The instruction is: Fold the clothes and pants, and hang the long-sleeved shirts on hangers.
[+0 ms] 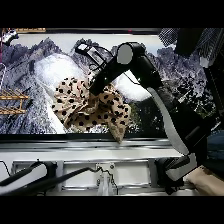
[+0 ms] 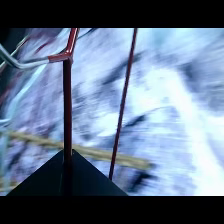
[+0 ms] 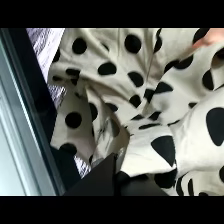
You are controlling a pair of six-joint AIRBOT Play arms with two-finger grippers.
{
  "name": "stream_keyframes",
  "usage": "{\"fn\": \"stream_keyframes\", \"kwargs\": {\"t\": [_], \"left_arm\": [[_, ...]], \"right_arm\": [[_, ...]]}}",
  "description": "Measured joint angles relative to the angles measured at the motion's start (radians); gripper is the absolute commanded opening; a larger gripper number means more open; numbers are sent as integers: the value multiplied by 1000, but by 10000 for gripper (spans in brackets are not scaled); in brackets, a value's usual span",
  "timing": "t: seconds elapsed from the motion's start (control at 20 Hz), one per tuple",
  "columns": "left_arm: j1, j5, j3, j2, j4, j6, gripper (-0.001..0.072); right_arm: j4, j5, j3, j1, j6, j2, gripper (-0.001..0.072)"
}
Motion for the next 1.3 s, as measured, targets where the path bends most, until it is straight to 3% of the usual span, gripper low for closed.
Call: {"fn": "stream_keyframes", "kwargs": {"t": [0.3, 0.5, 0.7, 1.05, 1.3], "left_arm": [[-291, -307, -58, 330, -132, -77, 11], [-475, -520, -178, 552, -151, -181, 10], [-586, -647, -340, 773, -189, -274, 10], [-637, -715, -541, 971, -408, -273, 10], [-641, -567, -626, 987, -391, -205, 10]], "right_arm": [[-8, -47, 0, -1, 43, 0, 25], [-12, -31, 0, -1, 98, 0, 25], [-15, 7, 0, -1, 130, 7, 25], [-18, 13, 0, -1, 143, 29, 22], [-4, 34, 0, -1, 147, 59, 22]]}}
